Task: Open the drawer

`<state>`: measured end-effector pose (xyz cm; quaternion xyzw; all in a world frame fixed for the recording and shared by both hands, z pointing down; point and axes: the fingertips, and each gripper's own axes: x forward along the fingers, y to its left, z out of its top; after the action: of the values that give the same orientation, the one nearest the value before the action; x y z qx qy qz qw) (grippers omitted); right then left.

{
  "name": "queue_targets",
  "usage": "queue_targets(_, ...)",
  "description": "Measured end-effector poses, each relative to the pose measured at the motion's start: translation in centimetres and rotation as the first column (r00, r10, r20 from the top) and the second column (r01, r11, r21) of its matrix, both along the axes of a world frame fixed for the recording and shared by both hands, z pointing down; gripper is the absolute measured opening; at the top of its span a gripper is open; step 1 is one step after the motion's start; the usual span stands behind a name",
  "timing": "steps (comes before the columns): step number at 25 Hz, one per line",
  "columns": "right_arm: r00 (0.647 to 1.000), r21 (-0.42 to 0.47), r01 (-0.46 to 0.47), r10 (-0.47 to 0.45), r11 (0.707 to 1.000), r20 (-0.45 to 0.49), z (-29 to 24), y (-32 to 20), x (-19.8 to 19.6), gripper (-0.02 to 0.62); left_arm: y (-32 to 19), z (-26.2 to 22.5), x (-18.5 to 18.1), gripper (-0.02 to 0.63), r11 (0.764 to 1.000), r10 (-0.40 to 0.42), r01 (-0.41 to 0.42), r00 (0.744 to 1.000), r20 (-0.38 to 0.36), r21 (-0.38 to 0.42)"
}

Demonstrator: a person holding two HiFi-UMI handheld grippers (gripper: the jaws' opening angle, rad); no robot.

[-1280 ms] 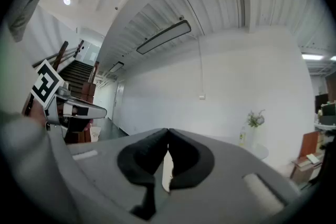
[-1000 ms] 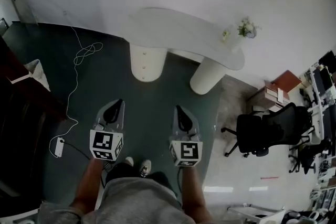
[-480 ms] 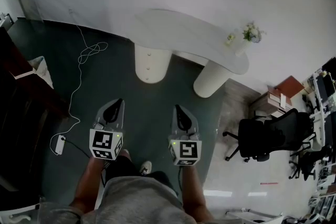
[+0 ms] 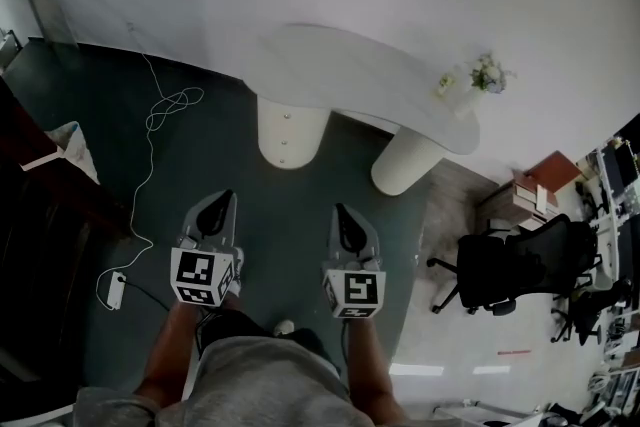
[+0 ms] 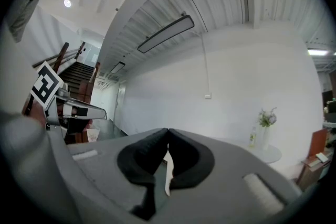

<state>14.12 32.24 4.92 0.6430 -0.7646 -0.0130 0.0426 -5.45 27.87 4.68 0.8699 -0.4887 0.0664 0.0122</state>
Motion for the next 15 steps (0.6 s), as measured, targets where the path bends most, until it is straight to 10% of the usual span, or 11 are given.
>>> queue_targets(15, 0.992, -0.060, -0.125, 0.125, 0.990, -0.005, 1.4, -19.8, -3.6, 0.003, -21.3, 2.5, -2.6, 0.009, 0.989, 0.128, -0.127, 0.992, 0.011, -0.070)
